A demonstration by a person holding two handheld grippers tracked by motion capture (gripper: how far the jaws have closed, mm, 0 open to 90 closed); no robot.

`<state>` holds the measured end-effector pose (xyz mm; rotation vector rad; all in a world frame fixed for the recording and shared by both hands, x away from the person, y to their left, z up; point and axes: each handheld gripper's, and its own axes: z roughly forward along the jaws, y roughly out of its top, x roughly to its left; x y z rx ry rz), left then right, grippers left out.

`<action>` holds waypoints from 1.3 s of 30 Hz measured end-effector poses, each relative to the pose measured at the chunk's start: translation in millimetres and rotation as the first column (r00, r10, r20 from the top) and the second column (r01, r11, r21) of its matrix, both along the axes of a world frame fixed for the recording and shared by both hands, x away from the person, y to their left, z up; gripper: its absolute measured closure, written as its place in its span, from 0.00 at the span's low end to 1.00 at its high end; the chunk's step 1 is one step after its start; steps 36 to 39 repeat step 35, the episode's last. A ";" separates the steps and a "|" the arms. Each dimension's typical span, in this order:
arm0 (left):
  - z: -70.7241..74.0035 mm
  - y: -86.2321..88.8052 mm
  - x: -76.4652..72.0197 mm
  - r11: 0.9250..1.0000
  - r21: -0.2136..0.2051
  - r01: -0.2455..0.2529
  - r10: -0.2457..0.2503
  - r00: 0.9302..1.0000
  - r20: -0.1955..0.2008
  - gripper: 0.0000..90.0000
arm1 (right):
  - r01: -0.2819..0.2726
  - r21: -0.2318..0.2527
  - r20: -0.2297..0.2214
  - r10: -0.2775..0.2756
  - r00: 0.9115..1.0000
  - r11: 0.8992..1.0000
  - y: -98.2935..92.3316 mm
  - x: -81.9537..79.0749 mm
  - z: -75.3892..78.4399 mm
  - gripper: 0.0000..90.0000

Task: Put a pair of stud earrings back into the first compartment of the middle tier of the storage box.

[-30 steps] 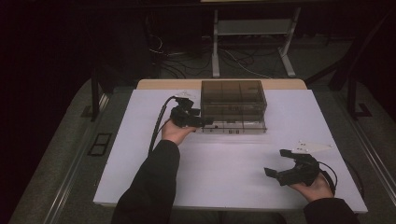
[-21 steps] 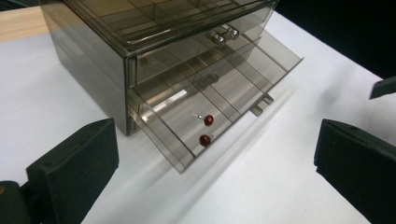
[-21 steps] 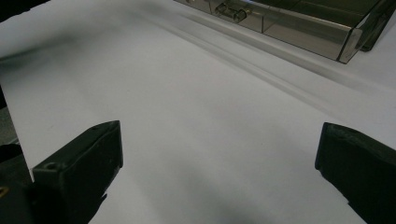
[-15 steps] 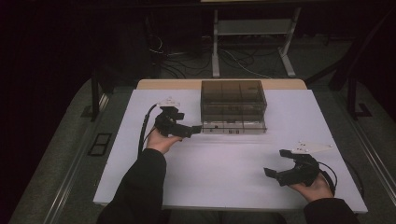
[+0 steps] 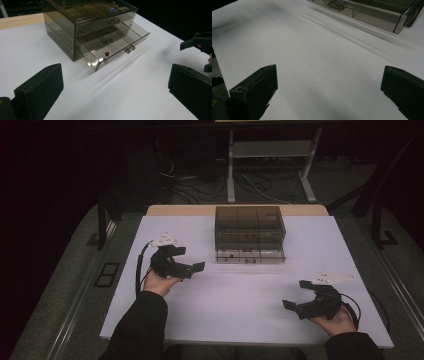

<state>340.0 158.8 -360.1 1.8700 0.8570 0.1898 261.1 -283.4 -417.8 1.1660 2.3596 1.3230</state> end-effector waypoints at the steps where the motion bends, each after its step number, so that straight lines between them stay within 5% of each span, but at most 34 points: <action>1: -1.4 1.7 -2.5 1.000 -0.003 -0.002 0.002 1.000 0.000 0.00 | 0.000 0.000 -0.001 0.000 1.000 1.000 0.0 0.1 0.0 0.00; 26: -44.3 28.8 -53.6 0.998 -0.065 -0.022 0.023 1.000 0.010 0.00 | -0.007 0.002 -0.006 0.007 1.000 1.000 2.1 -0.3 -0.6 0.00; 39: -58.4 25.6 -58.1 1.000 -0.023 0.009 -0.008 1.000 0.013 0.00 | -0.007 0.011 -0.010 0.007 1.000 1.000 1.9 -0.4 -0.4 0.00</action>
